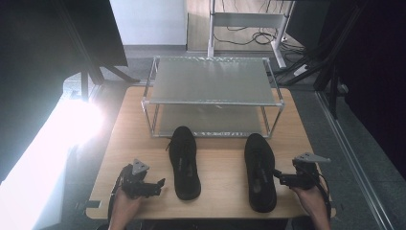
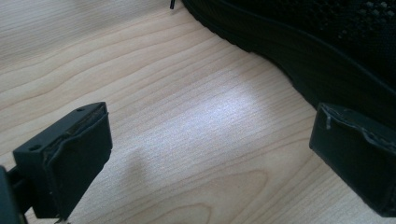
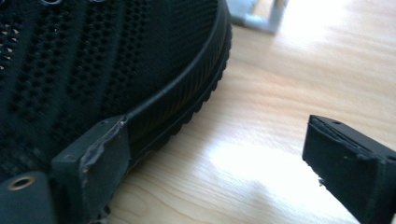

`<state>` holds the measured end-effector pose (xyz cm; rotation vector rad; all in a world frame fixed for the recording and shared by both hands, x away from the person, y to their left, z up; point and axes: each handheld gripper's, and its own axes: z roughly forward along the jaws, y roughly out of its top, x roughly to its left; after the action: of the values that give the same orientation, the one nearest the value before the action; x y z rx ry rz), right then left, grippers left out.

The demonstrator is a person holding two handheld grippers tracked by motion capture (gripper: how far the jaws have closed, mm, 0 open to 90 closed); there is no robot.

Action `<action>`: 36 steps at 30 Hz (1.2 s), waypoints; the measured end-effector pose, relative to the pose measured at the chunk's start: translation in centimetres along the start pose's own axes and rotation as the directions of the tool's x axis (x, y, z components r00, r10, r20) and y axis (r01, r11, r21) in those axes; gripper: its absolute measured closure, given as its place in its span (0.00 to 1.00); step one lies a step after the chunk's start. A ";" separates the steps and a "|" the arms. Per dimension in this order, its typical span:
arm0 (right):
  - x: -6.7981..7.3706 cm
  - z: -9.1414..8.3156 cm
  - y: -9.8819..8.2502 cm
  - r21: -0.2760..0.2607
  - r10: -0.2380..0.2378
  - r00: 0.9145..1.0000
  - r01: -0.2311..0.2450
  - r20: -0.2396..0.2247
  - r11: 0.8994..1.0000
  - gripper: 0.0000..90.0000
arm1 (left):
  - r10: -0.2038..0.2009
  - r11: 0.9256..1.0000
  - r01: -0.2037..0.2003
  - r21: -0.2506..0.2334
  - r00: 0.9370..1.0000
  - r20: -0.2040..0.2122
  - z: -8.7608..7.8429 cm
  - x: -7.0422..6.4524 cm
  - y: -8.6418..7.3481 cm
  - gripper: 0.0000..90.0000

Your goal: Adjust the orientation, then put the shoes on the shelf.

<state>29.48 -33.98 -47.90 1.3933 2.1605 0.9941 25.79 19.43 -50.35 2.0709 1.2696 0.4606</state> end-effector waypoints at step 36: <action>-0.6 -2.3 -1.5 -0.082 0.083 0.991 -0.092 -0.106 0.992 0.08 | -0.164 0.982 0.167 -0.089 0.986 0.040 -1.0 -0.9 1.6 0.01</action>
<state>27.31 -35.71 -47.46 1.4355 2.1162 1.2022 25.84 18.51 -48.48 1.8714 1.3628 0.4010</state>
